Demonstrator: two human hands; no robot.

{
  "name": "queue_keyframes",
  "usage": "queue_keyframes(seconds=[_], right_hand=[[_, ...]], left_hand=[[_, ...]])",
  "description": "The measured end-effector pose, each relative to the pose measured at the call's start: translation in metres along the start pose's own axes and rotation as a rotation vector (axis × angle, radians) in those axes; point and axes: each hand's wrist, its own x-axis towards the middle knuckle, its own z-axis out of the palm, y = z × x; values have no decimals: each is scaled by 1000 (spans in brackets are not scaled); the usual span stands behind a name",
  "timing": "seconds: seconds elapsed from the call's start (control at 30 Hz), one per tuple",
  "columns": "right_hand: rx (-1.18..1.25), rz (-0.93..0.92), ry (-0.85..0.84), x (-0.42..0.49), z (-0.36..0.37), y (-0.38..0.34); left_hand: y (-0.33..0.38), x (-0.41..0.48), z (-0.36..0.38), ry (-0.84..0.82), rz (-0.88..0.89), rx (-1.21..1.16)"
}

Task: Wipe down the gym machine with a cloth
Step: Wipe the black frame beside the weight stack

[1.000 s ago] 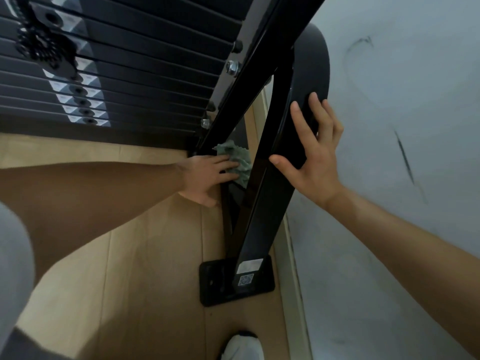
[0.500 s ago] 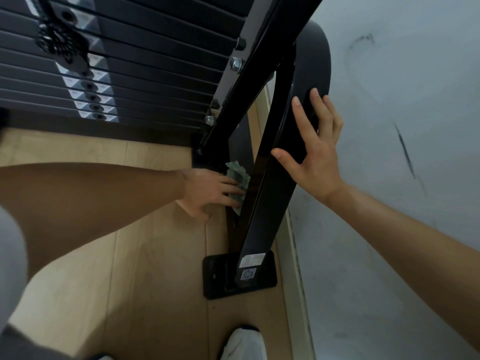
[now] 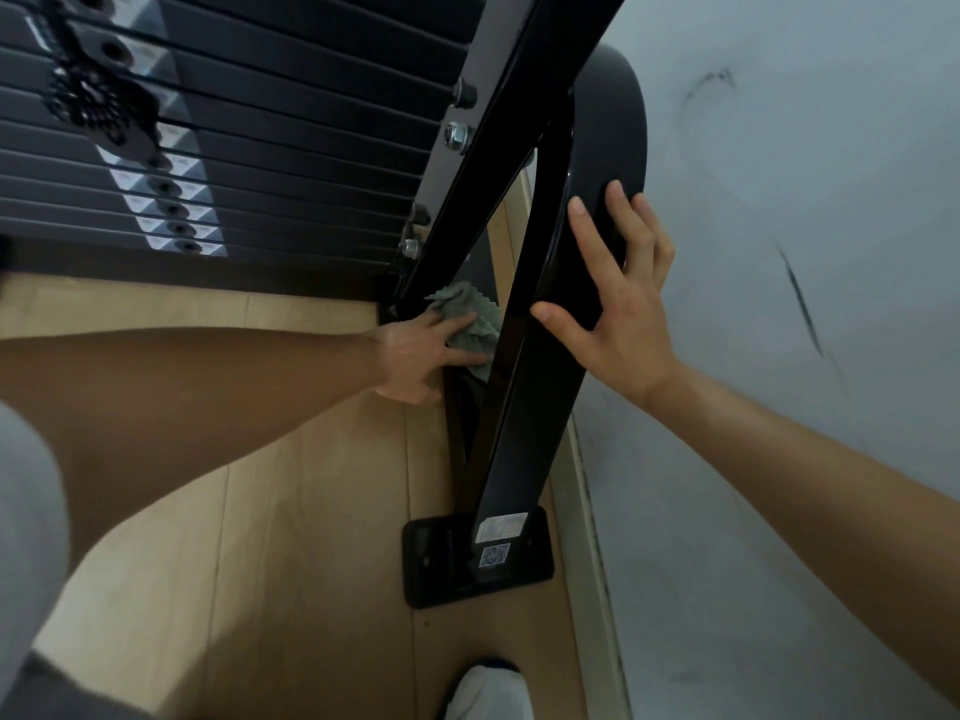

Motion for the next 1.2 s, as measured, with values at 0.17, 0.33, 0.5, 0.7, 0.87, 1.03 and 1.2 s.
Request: queue_keyframes(seconds=[0.17,0.33,0.5,0.7,0.87,1.03,1.2], right_hand=[[5,-7,11,0,0,0],[2,-6,15,-1,0,0],[6,-10,21,0,1,0],[8,-4,18,0,1,1],[8,-6,12,0,3,3],[14,-17,11,1,3,6],[38,-3,5,0,2,5]], left_hand=[[1,-5,12,79,74,101],[-1,-31,13,133,137,-112],[5,-22,19,288,-387,-1081],[5,2,-3,502,-742,-1802],[21,8,6,340,-702,-1722],[44,-8,15,206,-665,-1530],[76,-27,26,38,-666,-1450]])
